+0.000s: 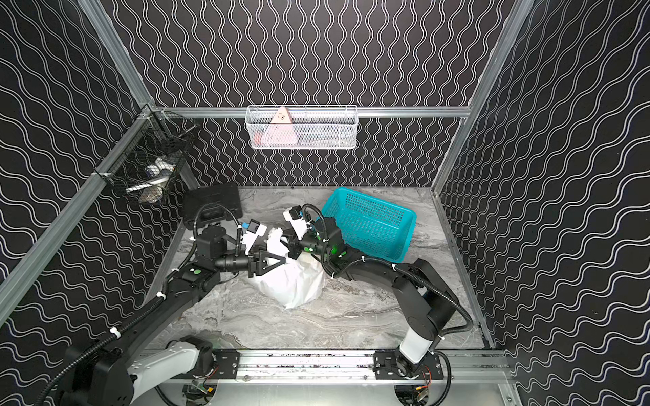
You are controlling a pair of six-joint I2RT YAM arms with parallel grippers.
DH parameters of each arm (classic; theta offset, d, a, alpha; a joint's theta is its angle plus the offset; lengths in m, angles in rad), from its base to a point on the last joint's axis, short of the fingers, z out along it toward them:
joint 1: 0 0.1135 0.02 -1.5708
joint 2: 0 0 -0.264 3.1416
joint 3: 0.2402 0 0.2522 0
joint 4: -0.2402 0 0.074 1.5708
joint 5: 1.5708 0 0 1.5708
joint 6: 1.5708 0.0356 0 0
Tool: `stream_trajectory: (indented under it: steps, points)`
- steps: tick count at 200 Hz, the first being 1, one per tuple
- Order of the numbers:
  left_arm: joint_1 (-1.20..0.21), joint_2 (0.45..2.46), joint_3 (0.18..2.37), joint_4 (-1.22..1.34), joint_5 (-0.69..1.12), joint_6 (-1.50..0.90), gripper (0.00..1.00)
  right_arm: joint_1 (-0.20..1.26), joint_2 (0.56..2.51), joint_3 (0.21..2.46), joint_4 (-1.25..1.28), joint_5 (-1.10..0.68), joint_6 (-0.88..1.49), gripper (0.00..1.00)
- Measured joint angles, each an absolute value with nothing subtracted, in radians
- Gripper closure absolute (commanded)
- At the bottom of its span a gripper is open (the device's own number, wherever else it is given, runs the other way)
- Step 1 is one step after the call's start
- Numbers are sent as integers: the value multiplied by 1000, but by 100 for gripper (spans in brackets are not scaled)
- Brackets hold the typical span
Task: Place the pineapple into a plastic bag & tie a knot
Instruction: Cross the plastic bag at the center of the board.
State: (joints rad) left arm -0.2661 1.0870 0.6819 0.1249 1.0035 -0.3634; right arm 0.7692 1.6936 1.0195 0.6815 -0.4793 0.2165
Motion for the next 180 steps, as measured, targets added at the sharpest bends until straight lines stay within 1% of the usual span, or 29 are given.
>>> stream_trajectory:
  steps: [13,24,34,49,58,75,87,98,110,118,128,148,160,180]
  points:
    - [-244,1076,715,81,992,-358,34,769,1694,1006,724,-489,244,100]
    - [-207,1038,730,71,992,-356,28,768,1694,983,764,-504,263,100]
    - [-163,977,719,110,999,-395,26,765,1695,964,792,-515,285,100]
    - [-119,900,690,195,1008,-466,28,765,1705,946,836,-534,319,100]
    - [-106,868,687,223,1018,-501,32,762,1712,938,864,-542,339,100]
    - [-86,835,715,217,1024,-517,42,752,1733,932,913,-561,380,100]
    - [-68,835,749,165,990,-493,62,743,1747,930,949,-571,406,100]
    - [-48,847,768,106,929,-469,71,736,1755,930,971,-580,423,100]
    - [-29,872,765,64,861,-447,73,730,1758,932,987,-583,437,100]
    - [-24,892,748,60,834,-447,77,731,1761,935,994,-585,437,100]
    - [-22,924,698,90,836,-474,80,732,1764,941,994,-585,440,100]
    - [-47,952,556,215,873,-589,80,732,1775,950,1002,-585,454,100]
    - [-106,949,508,266,871,-640,75,731,1781,954,1012,-584,463,100]
    - [-260,970,537,260,818,-624,76,732,1791,959,1046,-596,496,100]
